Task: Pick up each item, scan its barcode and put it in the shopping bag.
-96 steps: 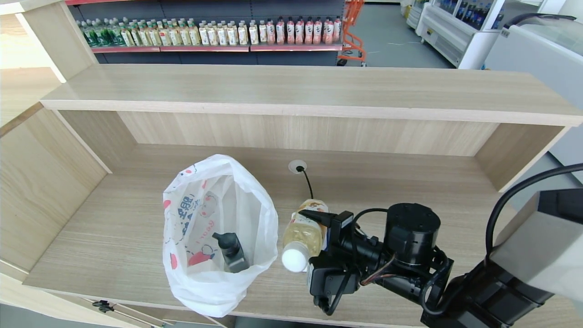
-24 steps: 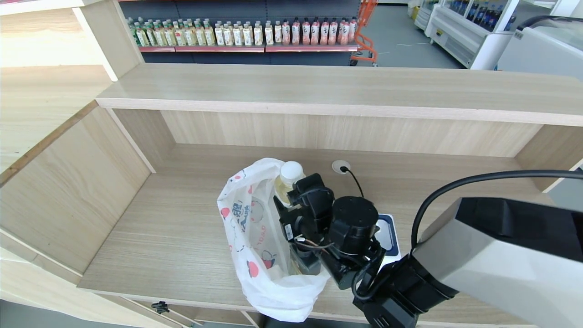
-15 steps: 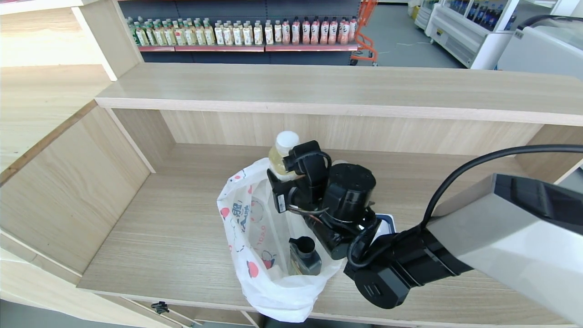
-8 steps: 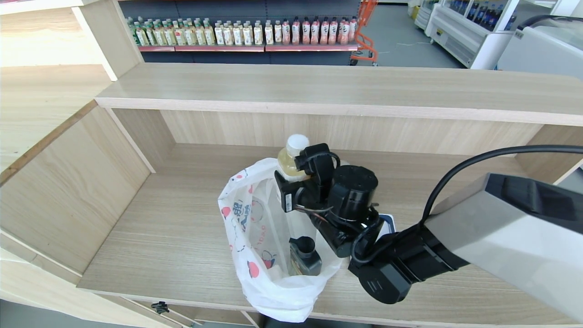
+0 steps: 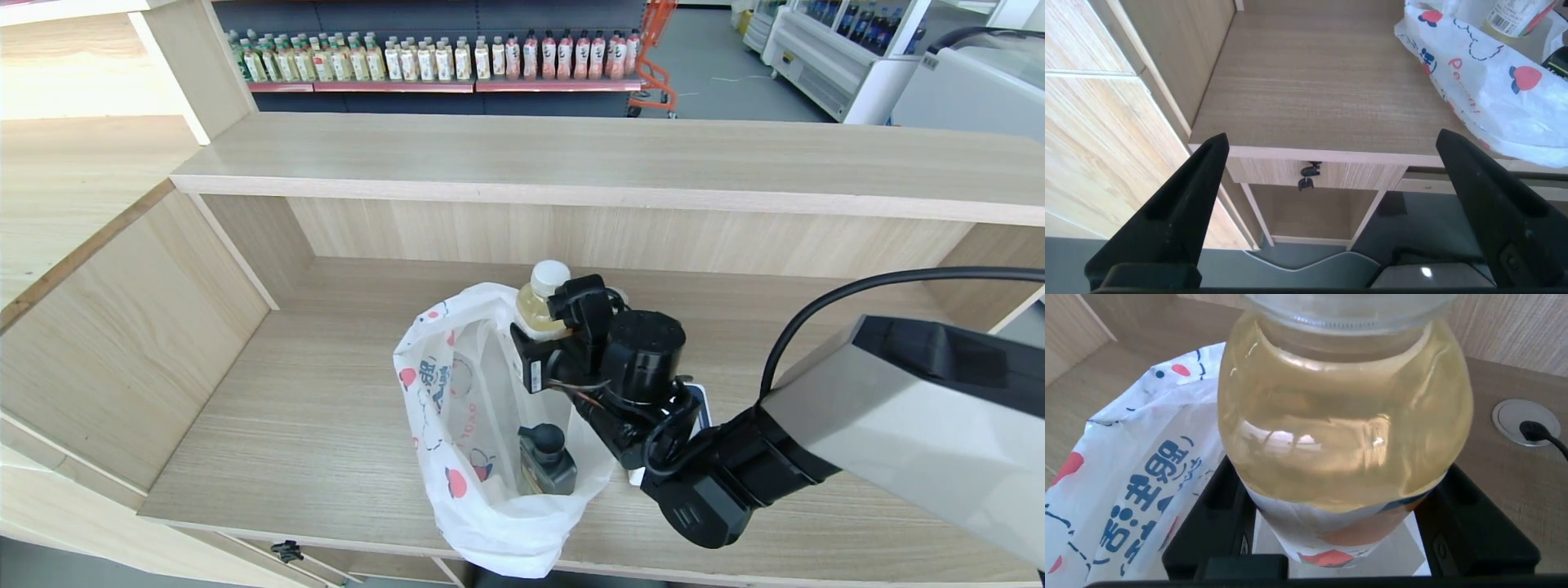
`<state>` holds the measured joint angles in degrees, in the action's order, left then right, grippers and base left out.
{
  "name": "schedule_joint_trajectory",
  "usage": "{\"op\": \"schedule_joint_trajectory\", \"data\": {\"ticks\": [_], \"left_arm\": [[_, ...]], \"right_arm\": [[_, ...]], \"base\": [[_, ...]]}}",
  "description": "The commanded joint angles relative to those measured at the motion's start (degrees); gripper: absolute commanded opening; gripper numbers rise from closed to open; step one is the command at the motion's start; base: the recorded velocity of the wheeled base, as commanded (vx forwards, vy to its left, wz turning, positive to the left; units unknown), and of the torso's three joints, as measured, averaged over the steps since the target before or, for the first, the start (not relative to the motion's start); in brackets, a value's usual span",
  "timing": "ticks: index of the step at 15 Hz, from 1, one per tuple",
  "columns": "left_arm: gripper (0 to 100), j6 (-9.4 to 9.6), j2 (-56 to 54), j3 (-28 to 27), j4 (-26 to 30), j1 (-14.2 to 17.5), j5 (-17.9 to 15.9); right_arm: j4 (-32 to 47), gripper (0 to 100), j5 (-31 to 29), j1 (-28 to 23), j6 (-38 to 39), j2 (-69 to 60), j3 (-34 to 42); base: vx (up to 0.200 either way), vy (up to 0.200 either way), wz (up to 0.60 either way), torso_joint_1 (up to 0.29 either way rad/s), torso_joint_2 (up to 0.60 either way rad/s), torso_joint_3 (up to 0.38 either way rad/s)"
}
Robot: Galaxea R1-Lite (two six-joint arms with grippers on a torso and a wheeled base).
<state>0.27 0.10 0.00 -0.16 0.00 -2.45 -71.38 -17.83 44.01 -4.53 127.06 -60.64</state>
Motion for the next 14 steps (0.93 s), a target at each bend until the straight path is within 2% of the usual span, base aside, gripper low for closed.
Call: {"op": "schedule_joint_trajectory", "data": {"ticks": [1,8,14], "left_arm": [[100,0.00,0.0,0.0,0.0,0.0,0.0],[100,0.00,0.0,0.0,0.0,0.0,0.0],[100,0.00,0.0,0.0,0.0,0.0,0.0]], "right_arm": [[0.0,0,0.4,-0.8,0.0,0.3,0.6],[-3.2,0,3.8,-1.6,-3.0,1.5,2.9],[-12.2,0,8.6,-1.8,-9.5,3.2,7.7]], "base": [[0.000,0.000,0.00,0.000,0.00,0.000],[0.000,0.000,0.00,0.000,0.00,0.000],[0.000,0.000,0.00,0.000,0.00,0.000]]}}
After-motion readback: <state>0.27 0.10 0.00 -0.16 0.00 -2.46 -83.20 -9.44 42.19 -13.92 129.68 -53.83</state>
